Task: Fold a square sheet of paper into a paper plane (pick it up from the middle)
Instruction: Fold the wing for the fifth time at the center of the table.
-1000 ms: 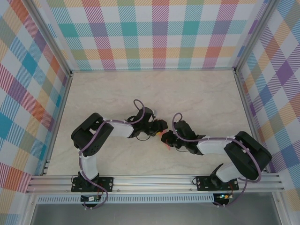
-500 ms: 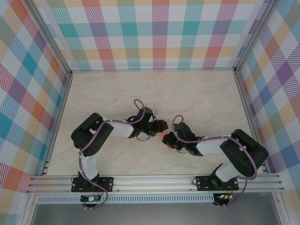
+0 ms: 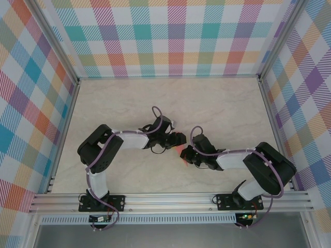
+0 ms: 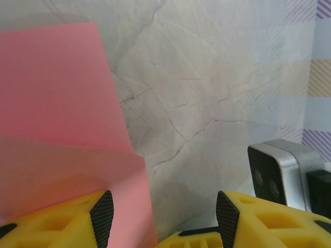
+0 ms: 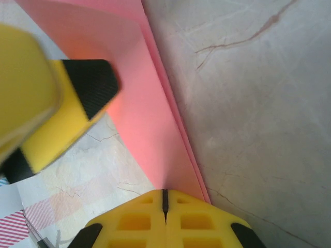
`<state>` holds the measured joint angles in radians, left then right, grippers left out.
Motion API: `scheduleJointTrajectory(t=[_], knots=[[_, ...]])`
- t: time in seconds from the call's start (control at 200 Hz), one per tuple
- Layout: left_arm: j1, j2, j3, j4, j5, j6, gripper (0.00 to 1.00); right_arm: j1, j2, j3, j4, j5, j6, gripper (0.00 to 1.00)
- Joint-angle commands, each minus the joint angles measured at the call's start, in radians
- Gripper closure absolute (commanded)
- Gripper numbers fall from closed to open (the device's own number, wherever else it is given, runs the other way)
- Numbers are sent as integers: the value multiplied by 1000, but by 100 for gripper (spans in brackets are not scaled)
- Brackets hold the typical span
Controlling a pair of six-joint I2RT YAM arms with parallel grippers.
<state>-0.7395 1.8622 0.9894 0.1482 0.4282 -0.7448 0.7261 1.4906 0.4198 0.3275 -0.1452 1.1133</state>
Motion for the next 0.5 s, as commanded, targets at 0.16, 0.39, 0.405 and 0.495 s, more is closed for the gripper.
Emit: scheduleJointTrajectory(t=[0.16,0.39,0.405,0.495], knots=[[-6,-128,-47,-73,-88,89,43,-5,79,8,-252,-5,8,98],[-4,-125,-105,47,-80,57,44,-5,86,11,-268,-4,10,97],[-4,-123,-105,52,-79,55,44,-5,86,11,-268,-5,10,98],[-1,-115,-106,94,-65,38,44,-6,83,7,-271,-5,11,97]])
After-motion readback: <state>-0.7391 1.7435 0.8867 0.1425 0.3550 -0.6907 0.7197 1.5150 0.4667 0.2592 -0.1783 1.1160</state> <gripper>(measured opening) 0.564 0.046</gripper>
